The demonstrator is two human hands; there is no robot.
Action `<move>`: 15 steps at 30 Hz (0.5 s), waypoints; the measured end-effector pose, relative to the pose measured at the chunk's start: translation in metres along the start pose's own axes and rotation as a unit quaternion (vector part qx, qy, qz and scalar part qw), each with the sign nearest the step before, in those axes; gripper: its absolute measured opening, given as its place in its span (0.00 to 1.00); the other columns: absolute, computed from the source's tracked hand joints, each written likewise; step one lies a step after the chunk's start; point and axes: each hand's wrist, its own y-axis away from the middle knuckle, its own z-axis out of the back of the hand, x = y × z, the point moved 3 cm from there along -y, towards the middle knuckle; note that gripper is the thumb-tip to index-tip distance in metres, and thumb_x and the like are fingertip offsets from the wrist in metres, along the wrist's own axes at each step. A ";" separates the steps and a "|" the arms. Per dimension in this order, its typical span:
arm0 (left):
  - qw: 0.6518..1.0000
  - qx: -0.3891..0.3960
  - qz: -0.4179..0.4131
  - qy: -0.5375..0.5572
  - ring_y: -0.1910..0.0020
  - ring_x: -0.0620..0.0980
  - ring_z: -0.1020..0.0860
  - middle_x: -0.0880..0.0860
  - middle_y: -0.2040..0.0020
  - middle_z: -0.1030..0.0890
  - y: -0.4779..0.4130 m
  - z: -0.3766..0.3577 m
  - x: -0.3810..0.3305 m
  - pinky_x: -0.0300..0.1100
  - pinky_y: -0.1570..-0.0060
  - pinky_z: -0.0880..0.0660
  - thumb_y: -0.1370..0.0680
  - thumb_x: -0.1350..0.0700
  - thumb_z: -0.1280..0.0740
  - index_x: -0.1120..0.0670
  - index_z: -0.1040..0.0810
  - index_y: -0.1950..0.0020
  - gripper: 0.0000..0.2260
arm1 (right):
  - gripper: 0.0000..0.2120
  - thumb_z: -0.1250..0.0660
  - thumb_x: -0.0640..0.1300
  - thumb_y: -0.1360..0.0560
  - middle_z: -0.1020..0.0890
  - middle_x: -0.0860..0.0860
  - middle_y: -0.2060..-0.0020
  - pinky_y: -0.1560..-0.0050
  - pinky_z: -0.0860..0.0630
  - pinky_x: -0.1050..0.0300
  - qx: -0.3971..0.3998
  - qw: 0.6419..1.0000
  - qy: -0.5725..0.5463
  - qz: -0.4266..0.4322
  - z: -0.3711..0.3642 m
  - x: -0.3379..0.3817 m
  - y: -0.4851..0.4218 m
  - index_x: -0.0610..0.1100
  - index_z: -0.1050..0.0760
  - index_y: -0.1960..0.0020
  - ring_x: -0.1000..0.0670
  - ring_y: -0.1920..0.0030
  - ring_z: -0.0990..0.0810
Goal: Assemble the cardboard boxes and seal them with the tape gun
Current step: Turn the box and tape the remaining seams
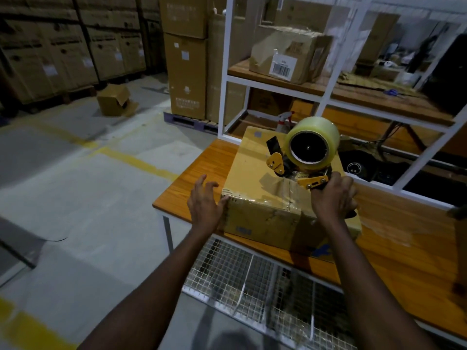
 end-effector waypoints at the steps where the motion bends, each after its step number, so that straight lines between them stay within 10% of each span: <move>1: 0.994 0.018 -0.098 -0.042 0.25 0.60 0.39 0.57 0.23 0.37 -0.010 -0.001 0.002 0.65 0.35 0.34 0.24 0.49 0.29 0.50 0.30 0.33 0.21 | 0.17 0.32 0.46 0.24 0.31 0.39 0.40 0.42 0.35 0.40 -0.002 1.000 -0.001 -0.002 0.001 -0.001 0.000 0.41 0.30 0.39 0.36 0.38 0.33; 5: 0.875 0.210 -0.383 -0.209 0.21 0.58 0.48 0.55 0.19 0.51 -0.049 -0.009 -0.011 0.65 0.28 0.42 0.20 0.45 0.40 0.42 0.51 0.21 0.31 | 0.16 0.32 0.44 0.25 0.31 0.39 0.39 0.42 0.35 0.40 -0.007 1.000 -0.006 -0.006 0.006 -0.004 0.000 0.41 0.31 0.39 0.36 0.38 0.33; 15: 0.671 0.322 -0.583 -0.327 0.24 0.64 0.45 0.58 0.19 0.55 -0.070 -0.042 -0.057 0.59 0.29 0.39 0.19 0.40 0.47 0.36 0.72 0.25 0.35 | 0.16 0.33 0.46 0.25 0.31 0.40 0.38 0.41 0.35 0.38 -0.028 0.998 -0.012 -0.060 0.022 -0.026 -0.003 0.43 0.30 0.39 0.36 0.36 0.34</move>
